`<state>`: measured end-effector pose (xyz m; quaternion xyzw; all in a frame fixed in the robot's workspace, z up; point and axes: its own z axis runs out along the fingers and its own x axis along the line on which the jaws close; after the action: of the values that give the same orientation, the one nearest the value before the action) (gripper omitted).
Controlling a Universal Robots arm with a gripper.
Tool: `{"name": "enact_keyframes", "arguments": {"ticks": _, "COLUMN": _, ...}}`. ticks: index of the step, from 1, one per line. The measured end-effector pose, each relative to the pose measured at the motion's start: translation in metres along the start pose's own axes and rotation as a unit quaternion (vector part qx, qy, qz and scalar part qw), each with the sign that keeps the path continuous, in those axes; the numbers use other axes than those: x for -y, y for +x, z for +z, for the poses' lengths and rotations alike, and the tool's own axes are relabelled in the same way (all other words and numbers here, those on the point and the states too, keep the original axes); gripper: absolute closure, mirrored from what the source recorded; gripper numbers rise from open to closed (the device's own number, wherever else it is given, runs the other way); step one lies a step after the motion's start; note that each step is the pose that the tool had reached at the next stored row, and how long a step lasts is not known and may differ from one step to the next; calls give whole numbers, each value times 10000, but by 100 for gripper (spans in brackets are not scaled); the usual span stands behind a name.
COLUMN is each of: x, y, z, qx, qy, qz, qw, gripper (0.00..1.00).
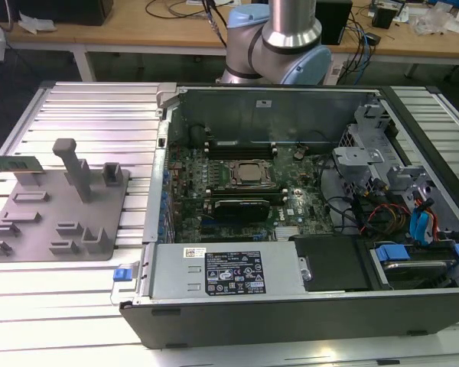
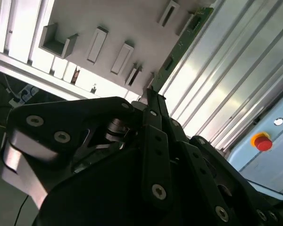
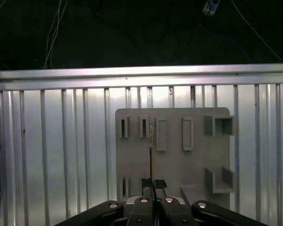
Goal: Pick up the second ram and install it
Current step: 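Pick up the second ram and move it above second insertion slot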
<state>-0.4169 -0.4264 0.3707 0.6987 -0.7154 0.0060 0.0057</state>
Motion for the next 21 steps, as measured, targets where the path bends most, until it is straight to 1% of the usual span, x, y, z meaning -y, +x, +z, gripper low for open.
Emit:
{"name": "enact_keyframes", "arguments": {"ticks": 1, "x": 0, "y": 0, "z": -70, "qx": 0, "qy": 0, "qz": 0, "qw": 10000, "gripper": 91}}
{"name": "enact_keyframes", "arguments": {"ticks": 2, "x": 0, "y": 0, "z": -201, "qx": 0, "qy": 0, "qz": 0, "qw": 10000, "gripper": 91}}
{"name": "enact_keyframes", "arguments": {"ticks": 4, "x": 0, "y": 0, "z": -265, "qx": 1, "qy": 0, "qz": 0, "qw": 10000, "gripper": 91}}
{"name": "enact_keyframes", "arguments": {"ticks": 8, "x": 0, "y": 1, "z": -588, "qx": 1, "qy": 0, "qz": 0, "qw": 10000, "gripper": 91}}
{"name": "enact_keyframes", "arguments": {"ticks": 9, "x": 0, "y": 0, "z": -620, "qx": 0, "qy": 0, "qz": 0, "qw": 10000, "gripper": 91}}
{"name": "enact_keyframes", "arguments": {"ticks": 12, "x": 5, "y": -1, "z": -623, "qx": -1, "qy": -1, "qz": 1, "qw": 10000, "gripper": 91}}
{"name": "enact_keyframes", "arguments": {"ticks": 13, "x": 24, "y": -1, "z": -623, "qx": -1, "qy": -1, "qz": 1, "qw": 10000, "gripper": 91}}
{"name": "enact_keyframes", "arguments": {"ticks": 14, "x": 66, "y": -2, "z": -622, "qx": -1, "qy": 0, "qz": 0, "qw": 10000, "gripper": 91}}
{"name": "enact_keyframes", "arguments": {"ticks": 16, "x": 113, "y": -3, "z": -621, "qx": -1, "qy": 0, "qz": 1, "qw": 10000, "gripper": 91}}
{"name": "enact_keyframes", "arguments": {"ticks": 21, "x": 286, "y": -7, "z": -621, "qx": -1, "qy": 0, "qz": 0, "qw": 10000, "gripper": 91}}
